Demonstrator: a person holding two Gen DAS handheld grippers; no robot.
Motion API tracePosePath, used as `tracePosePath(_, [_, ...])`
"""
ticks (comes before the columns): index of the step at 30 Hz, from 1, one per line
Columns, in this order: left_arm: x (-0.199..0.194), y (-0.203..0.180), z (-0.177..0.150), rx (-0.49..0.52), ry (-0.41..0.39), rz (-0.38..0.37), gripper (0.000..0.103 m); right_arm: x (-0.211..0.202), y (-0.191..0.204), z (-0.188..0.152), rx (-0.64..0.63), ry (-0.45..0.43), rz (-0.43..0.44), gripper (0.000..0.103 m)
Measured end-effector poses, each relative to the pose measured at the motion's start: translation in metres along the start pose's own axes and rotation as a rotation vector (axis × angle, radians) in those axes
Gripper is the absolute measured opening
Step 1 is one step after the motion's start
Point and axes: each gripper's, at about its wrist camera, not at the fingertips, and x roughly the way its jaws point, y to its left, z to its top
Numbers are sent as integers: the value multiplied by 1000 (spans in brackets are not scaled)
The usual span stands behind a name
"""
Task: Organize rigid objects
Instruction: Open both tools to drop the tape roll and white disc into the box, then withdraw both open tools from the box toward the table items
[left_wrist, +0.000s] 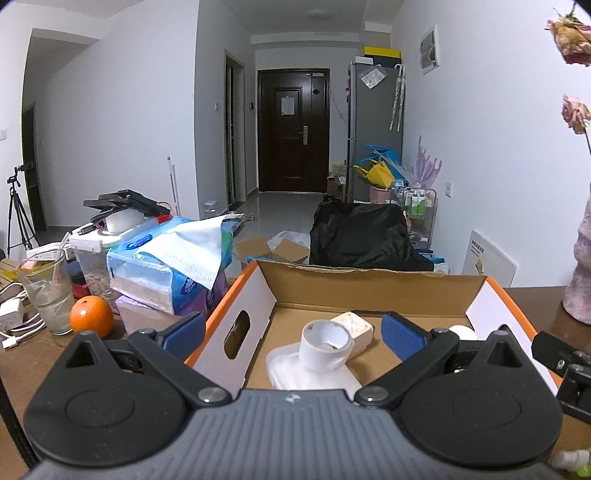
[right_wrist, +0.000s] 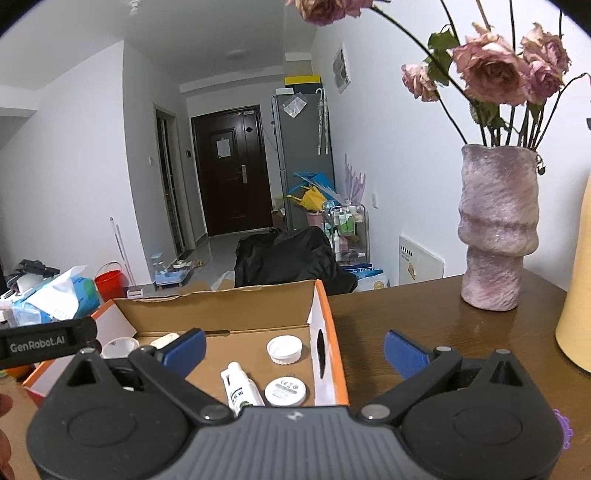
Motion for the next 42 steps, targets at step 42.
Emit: tracePosePath(42, [-139,0,-71,27,89,-49,103,-151,-101,-54,-134,31,2,103])
